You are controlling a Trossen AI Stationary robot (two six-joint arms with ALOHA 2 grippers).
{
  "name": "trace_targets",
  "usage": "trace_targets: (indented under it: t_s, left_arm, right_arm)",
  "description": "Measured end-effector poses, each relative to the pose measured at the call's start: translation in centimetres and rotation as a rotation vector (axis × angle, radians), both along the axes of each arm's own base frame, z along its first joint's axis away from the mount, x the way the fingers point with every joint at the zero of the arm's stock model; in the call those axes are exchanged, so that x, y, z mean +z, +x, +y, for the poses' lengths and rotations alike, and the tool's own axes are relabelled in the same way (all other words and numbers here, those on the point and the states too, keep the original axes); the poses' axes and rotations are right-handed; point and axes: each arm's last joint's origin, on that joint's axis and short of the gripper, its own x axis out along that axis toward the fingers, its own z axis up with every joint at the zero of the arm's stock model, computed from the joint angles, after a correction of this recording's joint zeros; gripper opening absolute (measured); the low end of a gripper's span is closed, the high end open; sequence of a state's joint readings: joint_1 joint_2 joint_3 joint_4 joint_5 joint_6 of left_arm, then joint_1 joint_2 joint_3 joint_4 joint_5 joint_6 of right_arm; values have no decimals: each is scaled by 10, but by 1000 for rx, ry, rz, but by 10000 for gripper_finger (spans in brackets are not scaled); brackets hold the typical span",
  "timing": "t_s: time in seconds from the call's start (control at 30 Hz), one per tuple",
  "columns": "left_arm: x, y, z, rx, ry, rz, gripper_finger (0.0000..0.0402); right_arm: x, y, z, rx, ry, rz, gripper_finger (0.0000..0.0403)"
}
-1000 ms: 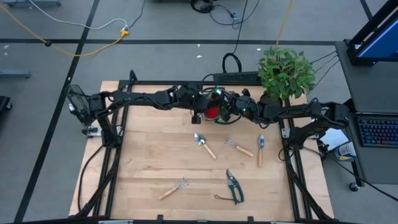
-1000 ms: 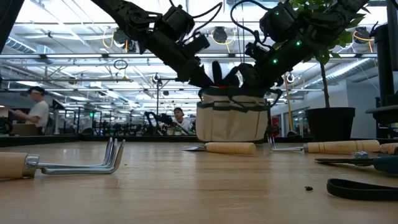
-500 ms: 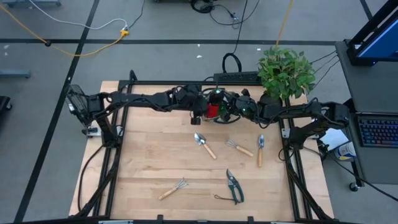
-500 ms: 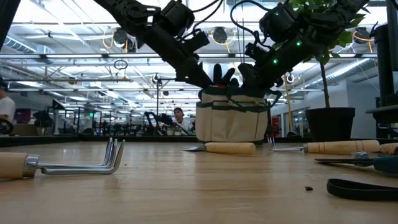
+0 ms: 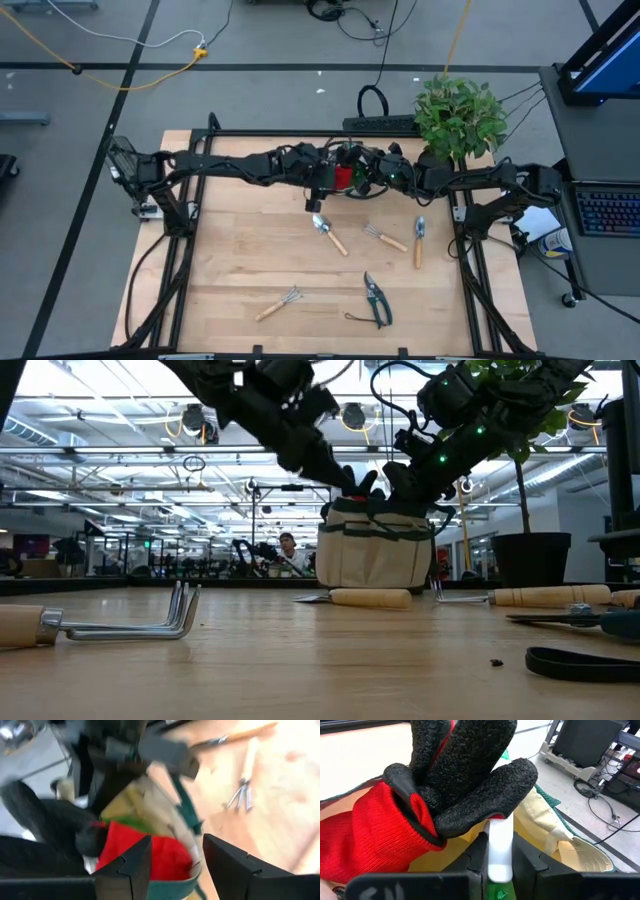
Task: Pick & Place Garden tools in Gardening bag
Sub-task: Put the red gloves into the green gardening bag
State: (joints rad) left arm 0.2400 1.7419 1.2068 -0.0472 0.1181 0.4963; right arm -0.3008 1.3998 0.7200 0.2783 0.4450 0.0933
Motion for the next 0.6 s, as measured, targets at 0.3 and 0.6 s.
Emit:
trace_targets:
  t_s: [0.3,0.6]
  left_arm:
    - [-19,7,24,134,30,6,181]
    - [-13,-6,52,160,-161,122,181]
  right_arm:
    - [0,0,0,0,0,1,44]
    - [0,1,1,28,64,-54,44]
